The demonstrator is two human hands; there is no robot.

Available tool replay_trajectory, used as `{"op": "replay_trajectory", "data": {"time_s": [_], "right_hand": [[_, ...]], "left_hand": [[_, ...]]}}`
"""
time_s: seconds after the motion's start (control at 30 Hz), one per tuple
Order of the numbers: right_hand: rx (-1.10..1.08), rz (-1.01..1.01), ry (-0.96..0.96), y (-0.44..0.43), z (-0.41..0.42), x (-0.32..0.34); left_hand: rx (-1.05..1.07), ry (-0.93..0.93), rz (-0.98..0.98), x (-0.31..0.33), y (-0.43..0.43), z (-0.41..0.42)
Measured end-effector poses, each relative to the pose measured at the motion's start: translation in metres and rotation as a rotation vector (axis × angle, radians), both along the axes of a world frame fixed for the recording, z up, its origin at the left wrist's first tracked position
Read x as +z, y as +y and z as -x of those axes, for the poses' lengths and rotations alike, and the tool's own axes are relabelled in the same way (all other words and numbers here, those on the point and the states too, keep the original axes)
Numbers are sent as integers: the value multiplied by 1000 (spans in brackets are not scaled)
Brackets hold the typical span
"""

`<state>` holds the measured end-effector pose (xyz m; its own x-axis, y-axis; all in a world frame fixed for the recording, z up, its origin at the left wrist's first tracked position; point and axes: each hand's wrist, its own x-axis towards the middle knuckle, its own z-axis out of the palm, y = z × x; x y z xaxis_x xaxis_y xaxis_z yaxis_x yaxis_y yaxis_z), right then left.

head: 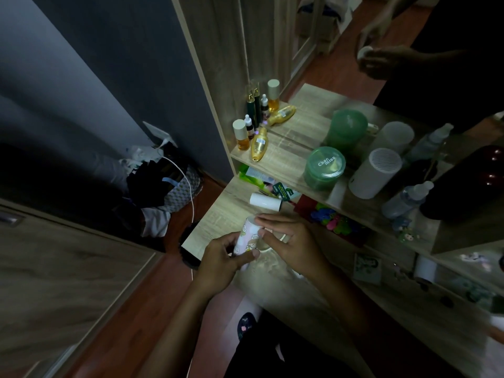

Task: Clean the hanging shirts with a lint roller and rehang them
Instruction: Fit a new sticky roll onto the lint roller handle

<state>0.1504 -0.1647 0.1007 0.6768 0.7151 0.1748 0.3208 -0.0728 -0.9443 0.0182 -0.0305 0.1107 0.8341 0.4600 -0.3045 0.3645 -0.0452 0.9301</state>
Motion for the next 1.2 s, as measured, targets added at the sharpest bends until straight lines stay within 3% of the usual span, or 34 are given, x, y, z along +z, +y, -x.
{"op": "replay_trajectory", "data": {"time_s": [0.6, 1.2], "right_hand": [[35, 131, 185, 2, -4, -3], [-30, 166, 183, 10, -4, -21]], "left_hand": [[-35, 45, -256, -7, 3, -13], [-128, 105, -517, -9, 19, -20]]}}
